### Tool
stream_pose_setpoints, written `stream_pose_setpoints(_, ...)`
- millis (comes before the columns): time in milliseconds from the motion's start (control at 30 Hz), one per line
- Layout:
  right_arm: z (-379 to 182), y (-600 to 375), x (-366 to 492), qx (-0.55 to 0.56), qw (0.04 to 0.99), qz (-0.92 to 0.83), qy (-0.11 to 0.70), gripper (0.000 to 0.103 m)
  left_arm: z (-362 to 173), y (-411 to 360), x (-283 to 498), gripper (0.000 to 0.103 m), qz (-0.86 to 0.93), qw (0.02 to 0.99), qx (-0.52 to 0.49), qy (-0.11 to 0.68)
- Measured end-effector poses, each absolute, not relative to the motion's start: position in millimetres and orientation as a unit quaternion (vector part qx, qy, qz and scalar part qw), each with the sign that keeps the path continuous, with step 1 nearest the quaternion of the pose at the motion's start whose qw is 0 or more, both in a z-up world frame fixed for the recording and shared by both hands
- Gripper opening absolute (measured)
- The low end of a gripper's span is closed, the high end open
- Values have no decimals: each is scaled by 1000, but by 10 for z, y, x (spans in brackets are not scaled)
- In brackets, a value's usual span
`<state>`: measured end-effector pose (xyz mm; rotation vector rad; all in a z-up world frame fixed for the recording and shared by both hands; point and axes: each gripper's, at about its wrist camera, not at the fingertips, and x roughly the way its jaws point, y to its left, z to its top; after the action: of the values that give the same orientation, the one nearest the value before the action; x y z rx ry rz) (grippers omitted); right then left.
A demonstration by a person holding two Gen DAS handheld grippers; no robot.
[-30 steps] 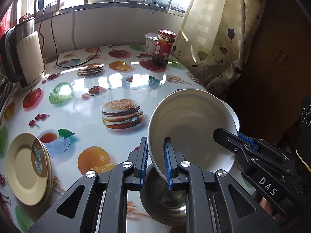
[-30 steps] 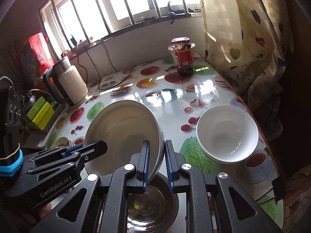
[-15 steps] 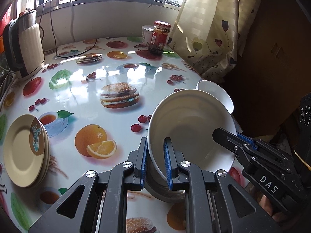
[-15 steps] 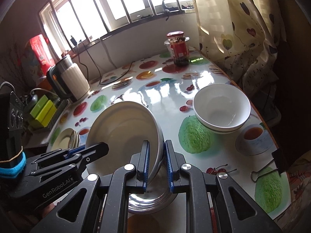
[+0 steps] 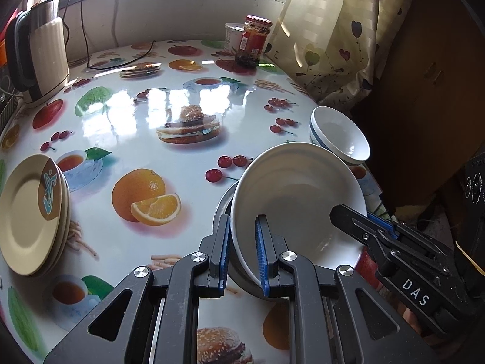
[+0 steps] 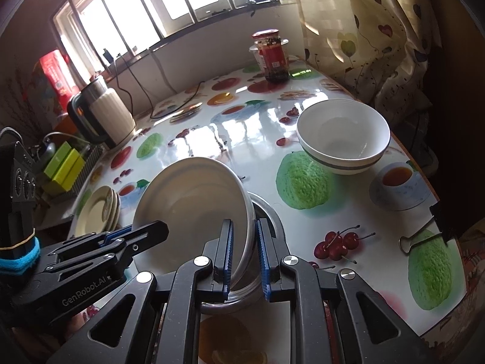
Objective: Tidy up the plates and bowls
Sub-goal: 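Lift the white bowl with the right gripper and lower it into the steel bowl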
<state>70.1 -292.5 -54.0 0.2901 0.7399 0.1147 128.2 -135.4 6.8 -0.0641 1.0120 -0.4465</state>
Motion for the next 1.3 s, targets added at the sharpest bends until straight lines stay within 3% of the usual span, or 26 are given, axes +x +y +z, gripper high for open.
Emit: stream_pose_setpoints(1300,-685,-2985,770,154,909,51,384,18,-89,-1397,1363,17,-209,837,-35,505)
